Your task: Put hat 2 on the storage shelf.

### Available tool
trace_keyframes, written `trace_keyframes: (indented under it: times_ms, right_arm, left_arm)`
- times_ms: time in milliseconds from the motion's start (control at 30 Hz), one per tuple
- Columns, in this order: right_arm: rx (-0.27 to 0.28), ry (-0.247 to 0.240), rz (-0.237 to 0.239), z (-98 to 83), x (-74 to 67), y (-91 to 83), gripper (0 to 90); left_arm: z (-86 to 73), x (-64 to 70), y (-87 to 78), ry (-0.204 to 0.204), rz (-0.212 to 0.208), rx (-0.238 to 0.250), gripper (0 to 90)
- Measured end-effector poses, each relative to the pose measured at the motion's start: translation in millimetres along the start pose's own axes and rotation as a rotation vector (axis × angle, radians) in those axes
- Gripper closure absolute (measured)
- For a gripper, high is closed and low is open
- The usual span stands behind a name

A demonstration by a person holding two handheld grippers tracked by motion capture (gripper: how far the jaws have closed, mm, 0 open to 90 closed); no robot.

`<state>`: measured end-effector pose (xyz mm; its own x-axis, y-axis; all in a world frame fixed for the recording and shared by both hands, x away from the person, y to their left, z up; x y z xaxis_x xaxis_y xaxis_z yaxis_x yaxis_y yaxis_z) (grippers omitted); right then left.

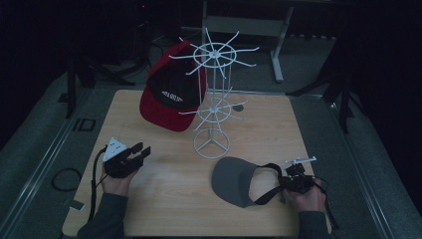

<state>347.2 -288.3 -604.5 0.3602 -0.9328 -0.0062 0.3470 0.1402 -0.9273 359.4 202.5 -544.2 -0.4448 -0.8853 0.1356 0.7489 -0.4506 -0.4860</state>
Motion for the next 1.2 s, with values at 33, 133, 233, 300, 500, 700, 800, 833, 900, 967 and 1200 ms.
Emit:
trace_keyframes:
  times_ms: [33, 133, 233, 300, 500, 700, 800, 833, 900, 967, 1200]
  right_arm:
    - [0.000, -0.005, -0.009, 1.9, 1.0, 0.6, 81.9]
    - [0.007, -0.008, -0.040, 10.3, 6.3, 4.1, 82.2]
    - [0.017, 0.001, -0.054, 20.4, 14.0, 8.2, 82.6]
    - [0.024, 0.012, -0.063, 27.5, 19.2, 11.1, 82.7]
    - [0.031, 0.037, -0.034, 40.8, 27.9, 13.5, 74.6]
    - [0.032, 0.071, -0.010, 31.0, 30.4, 7.9, 60.6]
    - [0.021, 0.083, 0.007, 23.3, 28.5, 7.1, 58.8]
    - [0.020, 0.078, 0.014, 21.6, 27.2, 7.0, 59.0]
    - [0.009, 0.069, 0.016, 19.3, 24.6, 7.8, 63.6]
    - [-0.003, 0.061, 0.009, 19.1, 23.4, 9.5, 72.1]
    - [0.028, 0.064, -0.051, 30.1, 28.1, 9.0, 87.5]
  left_arm:
    - [0.0, -0.1, 0.2, 0.000, 0.000, -0.001, 60.7]
    - [0.0, -0.2, 0.2, -0.001, 0.001, -0.001, 60.7]
    - [0.0, -0.7, 0.1, 0.000, 0.003, -0.002, 60.7]
    - [0.0, -1.2, -0.1, 0.000, 0.004, -0.001, 60.7]
    - [-0.1, -2.4, -1.0, -0.003, 0.007, 0.000, 60.7]
    - [-0.4, -1.3, 0.0, -0.004, 0.004, -0.003, 60.7]
    - [-0.6, -0.8, 0.5, 0.000, 0.004, -0.006, 60.7]
    - [-0.7, -0.5, 0.9, 0.000, 0.003, -0.008, 60.7]
    - [-0.8, -0.2, 1.3, 0.000, 0.003, -0.008, 60.7]
    - [-0.7, 0.4, 2.0, 0.002, 0.002, -0.008, 60.7]
    - [-0.6, -1.1, 0.9, 0.001, 0.005, -0.007, 60.7]
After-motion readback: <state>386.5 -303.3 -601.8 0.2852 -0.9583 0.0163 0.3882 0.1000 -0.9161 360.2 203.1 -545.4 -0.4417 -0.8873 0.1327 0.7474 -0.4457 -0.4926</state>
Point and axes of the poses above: each handheld gripper's, and its own axes: y roughly forward along the jaws, z roughly out of its top, x roughly to its right, the point moved 8 cm from there along y, roughly forward along the jaws, and after that the axes turned 7 degrees about -x, right-handed, at the moved point
